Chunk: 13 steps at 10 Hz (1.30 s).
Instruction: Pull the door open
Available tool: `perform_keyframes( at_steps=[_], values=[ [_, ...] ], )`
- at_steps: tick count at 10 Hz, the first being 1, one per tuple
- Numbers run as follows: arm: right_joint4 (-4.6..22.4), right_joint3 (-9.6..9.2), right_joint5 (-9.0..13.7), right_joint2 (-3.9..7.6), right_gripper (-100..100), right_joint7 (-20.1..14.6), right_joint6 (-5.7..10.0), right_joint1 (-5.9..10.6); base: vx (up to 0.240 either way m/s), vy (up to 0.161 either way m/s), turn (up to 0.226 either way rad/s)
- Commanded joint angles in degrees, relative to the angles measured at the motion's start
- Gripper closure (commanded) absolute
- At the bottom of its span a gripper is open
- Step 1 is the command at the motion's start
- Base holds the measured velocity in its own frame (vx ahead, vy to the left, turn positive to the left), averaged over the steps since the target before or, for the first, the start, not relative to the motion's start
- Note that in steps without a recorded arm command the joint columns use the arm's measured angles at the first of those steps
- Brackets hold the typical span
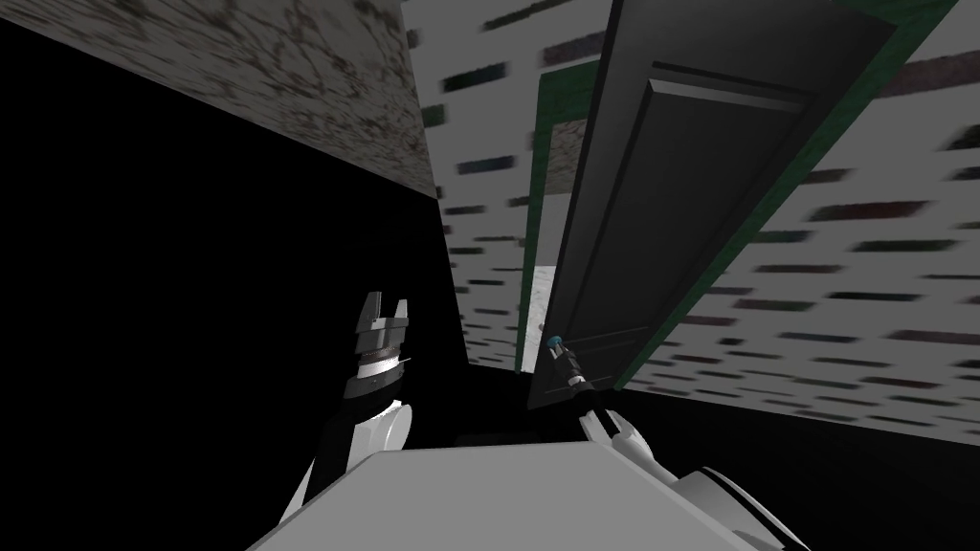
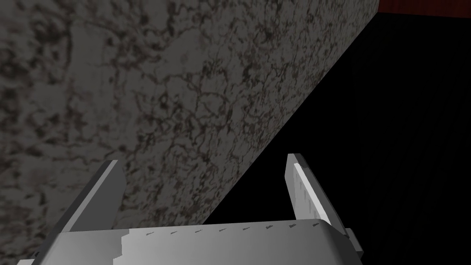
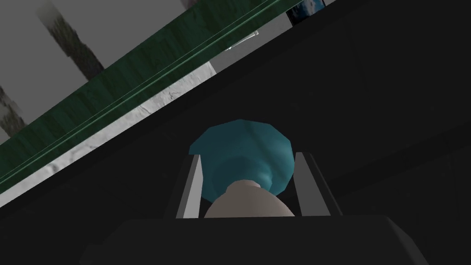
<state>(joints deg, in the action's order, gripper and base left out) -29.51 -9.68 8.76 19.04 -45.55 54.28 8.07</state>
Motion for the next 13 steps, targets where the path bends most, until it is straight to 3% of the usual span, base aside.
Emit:
perform_keyframes(
  at_steps=[1,7,9,11,13],
  values=[
    [0.1,-0.38,0.0,-0.16,100,-2.3,-0.5,-0.37,-0.017,-0.018,0.0],
    [-0.4,-2.0,0.4,-0.43,100,-11.4,-0.81,-0.02,-0.017,-0.021,-0.01],
    [-0.4,-2.0,0.4,-0.43,100,-11.8,-0.81,-0.02,-0.007,-0.01,-0.007],
    [-0.7,-2.75,0.5,-0.56,100,-15.5,-0.95,0.14,-0.008,-0.023,-0.014],
    [-0.7,-2.75,0.5,-0.56,100,-16.5,-0.95,0.14,-0.009,-0.014,0.005]
  ],
)
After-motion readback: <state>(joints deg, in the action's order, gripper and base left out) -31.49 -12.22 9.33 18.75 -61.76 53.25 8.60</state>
